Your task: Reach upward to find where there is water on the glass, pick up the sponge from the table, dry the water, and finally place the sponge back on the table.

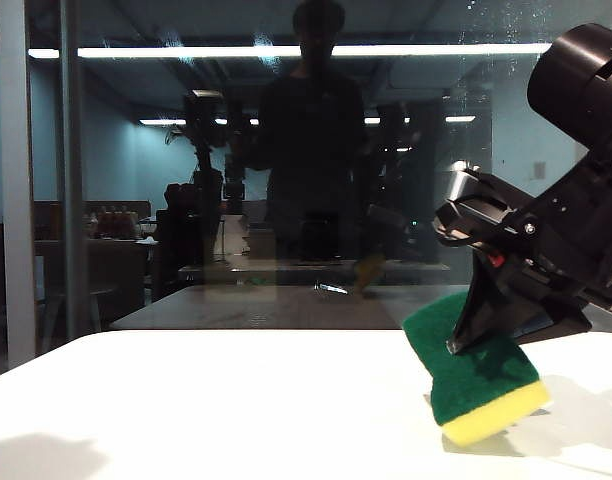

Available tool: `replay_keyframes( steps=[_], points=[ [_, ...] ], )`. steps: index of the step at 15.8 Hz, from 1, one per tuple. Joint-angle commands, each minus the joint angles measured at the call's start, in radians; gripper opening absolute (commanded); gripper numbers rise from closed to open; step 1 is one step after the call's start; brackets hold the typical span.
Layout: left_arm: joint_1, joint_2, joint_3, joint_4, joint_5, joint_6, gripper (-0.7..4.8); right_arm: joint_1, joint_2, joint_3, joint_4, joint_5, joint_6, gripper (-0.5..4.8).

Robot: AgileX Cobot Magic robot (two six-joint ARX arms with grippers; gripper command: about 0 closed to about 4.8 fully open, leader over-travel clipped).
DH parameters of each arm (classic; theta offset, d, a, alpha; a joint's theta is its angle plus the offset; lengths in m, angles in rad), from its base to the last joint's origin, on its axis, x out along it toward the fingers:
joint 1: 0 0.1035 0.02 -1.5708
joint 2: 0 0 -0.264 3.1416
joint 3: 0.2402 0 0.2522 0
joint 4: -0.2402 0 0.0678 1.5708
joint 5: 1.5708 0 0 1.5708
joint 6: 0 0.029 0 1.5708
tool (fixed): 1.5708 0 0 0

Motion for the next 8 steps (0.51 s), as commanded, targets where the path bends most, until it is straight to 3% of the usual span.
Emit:
replay_keyframes(
  steps=[1,5,6,8],
  points=[
    [-0.001,0.000,0.000,0.009,0.006,-0.004,-0.06,0.001,-0.002,0.003,0.014,-0.019,0.039,1.40],
    [-0.001,0.000,0.000,0.010,0.006,-0.004,-0.06,0.001,-0.003,0.004,0.006,0.038,0.073,2.75],
    [-0.001,0.000,0.000,0.009,0.006,-0.004,-0.06,0.000,-0.004,0.005,0.006,0.046,0.074,2.74],
    [-0.001,0.000,0.000,0.009,0.006,-0.003,-0.06,0.000,-0.011,0.007,0.004,0.069,0.073,1.57]
  ],
)
